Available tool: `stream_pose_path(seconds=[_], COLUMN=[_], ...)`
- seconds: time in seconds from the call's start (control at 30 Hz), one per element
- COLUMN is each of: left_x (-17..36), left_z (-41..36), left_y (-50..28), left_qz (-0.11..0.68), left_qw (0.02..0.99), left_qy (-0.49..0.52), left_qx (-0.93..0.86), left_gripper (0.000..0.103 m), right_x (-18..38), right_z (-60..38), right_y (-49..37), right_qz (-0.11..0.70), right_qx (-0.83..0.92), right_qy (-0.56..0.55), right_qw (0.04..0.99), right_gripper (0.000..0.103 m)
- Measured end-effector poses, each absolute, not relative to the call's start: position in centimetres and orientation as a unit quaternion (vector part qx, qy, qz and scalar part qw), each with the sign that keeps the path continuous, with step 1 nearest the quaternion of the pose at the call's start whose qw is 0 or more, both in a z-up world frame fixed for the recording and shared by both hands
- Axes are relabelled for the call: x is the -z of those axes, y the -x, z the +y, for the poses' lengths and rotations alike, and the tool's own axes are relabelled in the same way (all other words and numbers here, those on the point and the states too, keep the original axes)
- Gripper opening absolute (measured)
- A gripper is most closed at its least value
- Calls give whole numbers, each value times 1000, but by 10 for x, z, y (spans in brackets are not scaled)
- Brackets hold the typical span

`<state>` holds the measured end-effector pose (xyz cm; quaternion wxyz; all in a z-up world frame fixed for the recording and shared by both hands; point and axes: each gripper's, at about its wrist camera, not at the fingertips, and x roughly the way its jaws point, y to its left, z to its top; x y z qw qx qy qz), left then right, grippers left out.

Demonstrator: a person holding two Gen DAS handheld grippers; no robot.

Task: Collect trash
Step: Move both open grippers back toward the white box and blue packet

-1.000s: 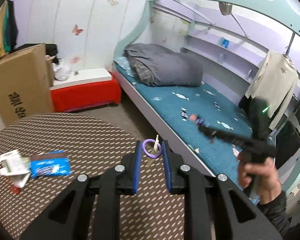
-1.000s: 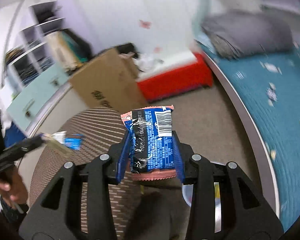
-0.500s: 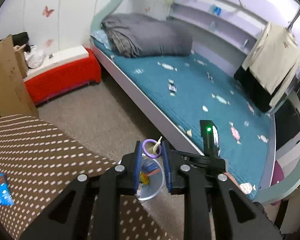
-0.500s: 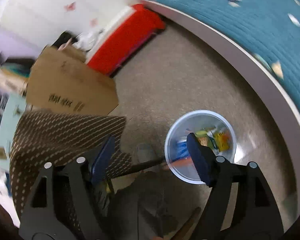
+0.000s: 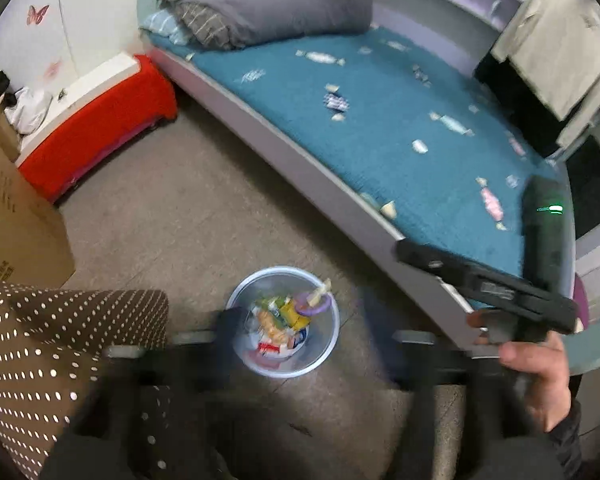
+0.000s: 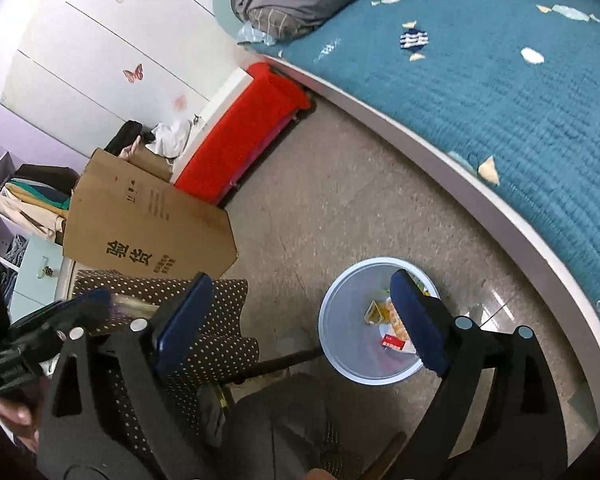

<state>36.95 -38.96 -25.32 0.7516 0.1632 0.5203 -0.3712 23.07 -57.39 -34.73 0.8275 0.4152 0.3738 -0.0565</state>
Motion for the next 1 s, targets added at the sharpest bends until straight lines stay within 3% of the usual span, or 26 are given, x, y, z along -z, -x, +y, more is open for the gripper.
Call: stream_pose_path(seconds=[0.1,0.43,1.0], left_x=[245,215,140], left_z=[-384,-339,-235], left_y=[-371,-350,-303], left_qz=[501,453,364], left_qw=[774,817,883], left_qy=[-161,-133,-85], left_qx=[354,331,285], left_gripper=[90,92,94], right_x=[342,317,200], right_z=[-572,-546,-450], right_y=[-228,-221,-229], right_qz=[368,362,316], right_qx=[58,76,-4], right_qy=[-416,-401,-316], right_qw=[829,838,894], right_gripper=[92,97,97])
